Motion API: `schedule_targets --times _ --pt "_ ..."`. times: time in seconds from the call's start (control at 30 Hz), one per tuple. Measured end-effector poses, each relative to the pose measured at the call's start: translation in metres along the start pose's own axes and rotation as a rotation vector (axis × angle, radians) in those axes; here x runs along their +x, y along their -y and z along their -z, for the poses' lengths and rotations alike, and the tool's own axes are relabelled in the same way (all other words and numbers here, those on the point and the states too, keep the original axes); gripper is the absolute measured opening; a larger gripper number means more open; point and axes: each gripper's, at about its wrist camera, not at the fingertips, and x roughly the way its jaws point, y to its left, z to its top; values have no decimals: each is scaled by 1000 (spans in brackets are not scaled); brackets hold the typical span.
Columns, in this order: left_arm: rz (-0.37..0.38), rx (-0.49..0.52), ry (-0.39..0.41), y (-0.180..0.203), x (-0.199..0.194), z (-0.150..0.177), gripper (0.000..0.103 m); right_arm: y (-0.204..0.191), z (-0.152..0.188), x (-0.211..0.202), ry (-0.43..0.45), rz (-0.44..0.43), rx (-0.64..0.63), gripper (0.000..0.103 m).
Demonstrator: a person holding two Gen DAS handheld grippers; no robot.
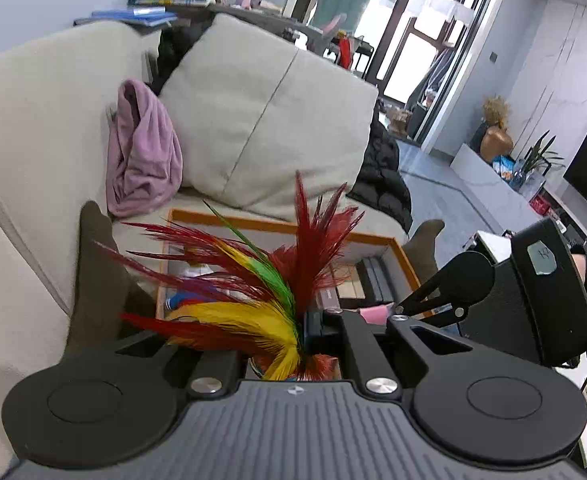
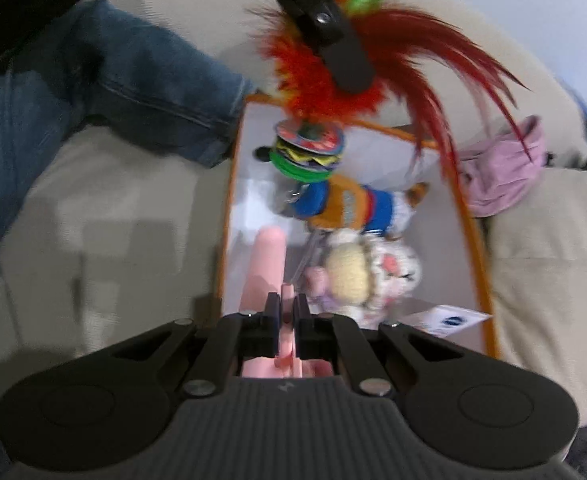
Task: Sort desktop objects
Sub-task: 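Lift the feather toy and selfie stick and carry them over the orange box, then lower the feather toy and selfie stick into the box and open both tools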
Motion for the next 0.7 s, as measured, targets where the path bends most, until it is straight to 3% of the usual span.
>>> schedule_targets --times 0.17,0.5,0.7 --pt "0 -1 -41 -1 13 2 9 13 5 4 -19 -69 75 6" --pt "5 -18 -85 0 20 8 9 23 14 3 -89 -107 180 9" --pt "10 -13 -92 4 21 10 9 41 26 -13 -33 -121 360 13"
